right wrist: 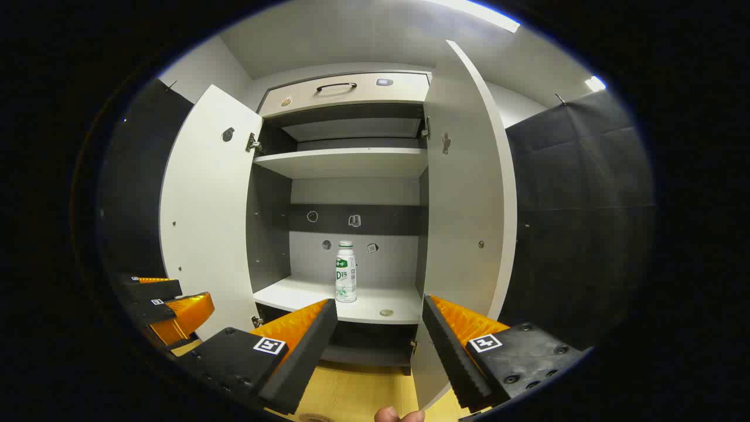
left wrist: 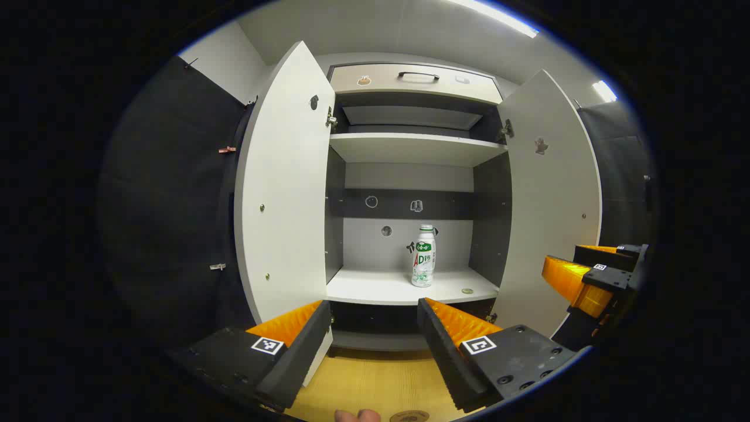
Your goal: Grasp the bottle in the cabinet with the left hand and place it on the coaster, then close the right door with the right hand and the left door with the left hand.
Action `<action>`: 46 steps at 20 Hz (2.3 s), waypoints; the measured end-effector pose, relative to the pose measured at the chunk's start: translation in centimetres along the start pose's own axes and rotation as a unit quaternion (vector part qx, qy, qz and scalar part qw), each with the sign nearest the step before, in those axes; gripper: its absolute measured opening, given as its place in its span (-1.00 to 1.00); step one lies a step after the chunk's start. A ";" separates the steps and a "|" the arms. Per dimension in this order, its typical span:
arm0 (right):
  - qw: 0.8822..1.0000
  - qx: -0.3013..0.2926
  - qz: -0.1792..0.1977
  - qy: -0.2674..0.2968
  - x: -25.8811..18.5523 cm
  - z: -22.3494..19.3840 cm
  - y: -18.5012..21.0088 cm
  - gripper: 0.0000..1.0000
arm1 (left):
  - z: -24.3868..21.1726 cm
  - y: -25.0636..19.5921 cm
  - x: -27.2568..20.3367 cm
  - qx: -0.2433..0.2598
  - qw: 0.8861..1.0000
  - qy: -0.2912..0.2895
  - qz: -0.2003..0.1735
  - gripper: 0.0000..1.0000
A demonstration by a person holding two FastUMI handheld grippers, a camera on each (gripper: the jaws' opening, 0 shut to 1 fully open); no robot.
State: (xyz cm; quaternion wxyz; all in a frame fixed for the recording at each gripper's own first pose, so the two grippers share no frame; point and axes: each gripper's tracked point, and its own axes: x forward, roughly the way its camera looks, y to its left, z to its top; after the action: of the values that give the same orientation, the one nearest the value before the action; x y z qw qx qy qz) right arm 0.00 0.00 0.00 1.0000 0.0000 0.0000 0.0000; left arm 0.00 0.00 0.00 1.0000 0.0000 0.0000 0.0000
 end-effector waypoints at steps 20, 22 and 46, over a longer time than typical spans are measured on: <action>0.999 0.023 -0.002 -0.022 -0.1 1.8 -1.6 0.94 | 1.9 -3.3 2.6 0.021 0.999 -0.020 -0.033 0.89; 0.999 0.031 -0.001 -0.018 -0.1 1.8 -1.7 0.94 | 1.9 -4.0 3.2 0.019 0.999 -0.020 -0.041 0.89; 0.999 0.040 -0.003 -0.025 -3.7 2.3 -6.4 0.94 | 1.5 -13.0 29.5 0.067 0.994 -0.018 -0.079 0.92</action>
State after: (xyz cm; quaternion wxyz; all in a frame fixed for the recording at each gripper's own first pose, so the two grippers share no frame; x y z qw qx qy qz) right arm -3.68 -6.36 2.28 0.9989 0.0399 -0.0247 -0.0034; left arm 29.45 -12.96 1.49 0.9944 0.0674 -0.0181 -0.0792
